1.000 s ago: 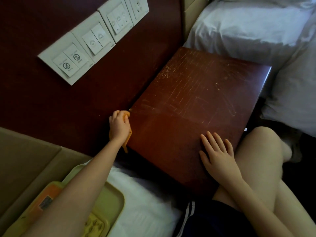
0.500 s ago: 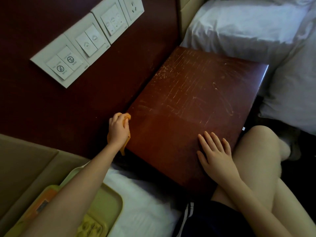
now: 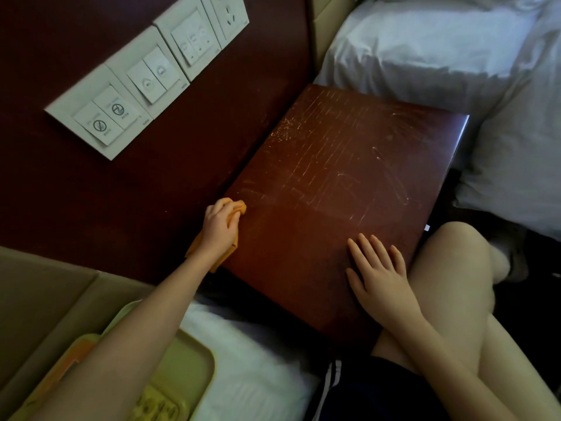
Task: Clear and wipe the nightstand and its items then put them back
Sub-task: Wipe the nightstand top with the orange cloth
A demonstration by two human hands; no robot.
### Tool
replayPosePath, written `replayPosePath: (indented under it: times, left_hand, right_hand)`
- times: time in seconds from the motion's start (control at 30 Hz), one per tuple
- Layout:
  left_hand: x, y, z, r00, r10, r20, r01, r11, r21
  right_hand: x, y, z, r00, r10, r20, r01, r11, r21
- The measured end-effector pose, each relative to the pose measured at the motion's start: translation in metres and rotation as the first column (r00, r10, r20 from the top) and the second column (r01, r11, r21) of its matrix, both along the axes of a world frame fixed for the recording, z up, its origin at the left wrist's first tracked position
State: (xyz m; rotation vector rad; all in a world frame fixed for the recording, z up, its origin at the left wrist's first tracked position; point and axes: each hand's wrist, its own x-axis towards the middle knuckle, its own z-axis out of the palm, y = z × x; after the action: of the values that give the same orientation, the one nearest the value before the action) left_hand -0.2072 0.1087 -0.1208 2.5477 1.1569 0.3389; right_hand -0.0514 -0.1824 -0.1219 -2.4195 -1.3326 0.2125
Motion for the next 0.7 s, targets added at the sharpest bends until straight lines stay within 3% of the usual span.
replayPosePath:
  times: [0.1, 0.27, 0.37, 0.7]
  left_hand:
    - [-0.009, 0.003, 0.001, 1.000, 0.013, 0.017, -0.014, 1.000, 0.015]
    - [0.013, 0.011, 0.007, 0.958, 0.276, 0.075, -0.279, 0.960, 0.023]
    - [0.027, 0.011, 0.008, 0.945, 0.320, 0.069, -0.322, 0.946, 0.018]
    - [0.002, -0.015, 0.000, 0.997, -0.077, 0.009, 0.077, 0.997, 0.001]
  right_hand:
    - [0.000, 0.000, -0.001, 1.000, -0.002, -0.002, 0.002, 1.000, 0.011]
    - [0.001, -0.002, -0.002, 1.000, 0.005, -0.007, -0.005, 1.000, -0.007]
    - [0.001, -0.002, -0.004, 0.999, 0.021, -0.024, -0.021, 1.000, -0.022]
    - [0.002, -0.002, -0.003, 0.999, 0.028, -0.046, -0.031, 0.998, -0.059]
